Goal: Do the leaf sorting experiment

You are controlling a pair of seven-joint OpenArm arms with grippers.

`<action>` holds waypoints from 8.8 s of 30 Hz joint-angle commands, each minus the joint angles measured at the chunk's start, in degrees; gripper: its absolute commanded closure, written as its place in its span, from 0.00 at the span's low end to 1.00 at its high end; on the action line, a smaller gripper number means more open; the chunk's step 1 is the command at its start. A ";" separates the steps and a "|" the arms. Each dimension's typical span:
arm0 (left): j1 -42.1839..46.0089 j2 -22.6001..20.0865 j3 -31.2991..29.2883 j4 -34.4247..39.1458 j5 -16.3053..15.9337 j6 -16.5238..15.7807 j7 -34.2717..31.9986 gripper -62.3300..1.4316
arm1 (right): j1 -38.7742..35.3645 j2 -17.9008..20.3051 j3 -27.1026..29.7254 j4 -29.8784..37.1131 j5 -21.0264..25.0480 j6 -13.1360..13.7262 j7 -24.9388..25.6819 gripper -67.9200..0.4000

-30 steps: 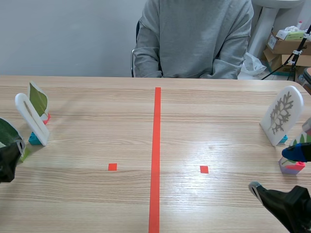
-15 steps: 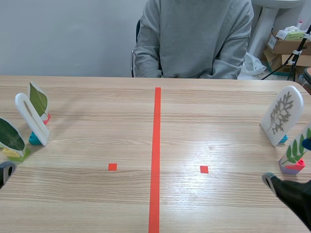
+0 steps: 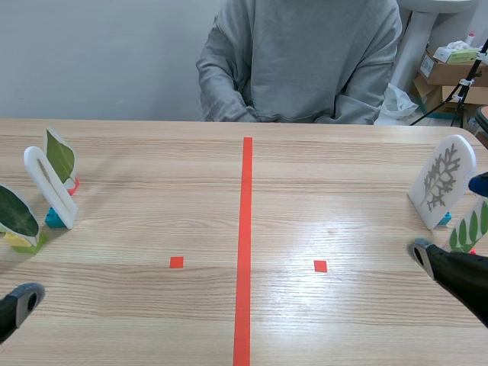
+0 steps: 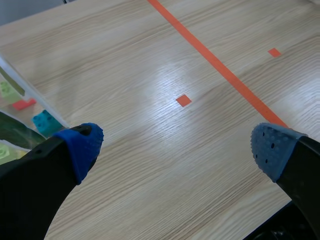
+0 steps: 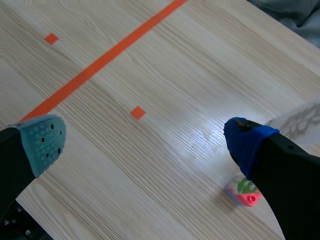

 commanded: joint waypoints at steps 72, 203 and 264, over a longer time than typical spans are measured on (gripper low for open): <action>-0.50 0.46 2.08 -0.15 -4.87 -1.62 0.90 0.00 | 0.48 0.44 -0.04 -0.13 -0.33 0.33 0.26 0.00; -46.58 14.36 37.81 -29.07 12.48 4.83 9.88 0.90 | 0.48 0.44 -0.04 -0.13 -0.79 0.33 0.24 0.00; -43.39 5.99 9.55 -46.75 9.01 12.13 -3.78 0.18 | 2.10 0.44 -0.04 -0.15 -0.79 0.33 -1.81 0.00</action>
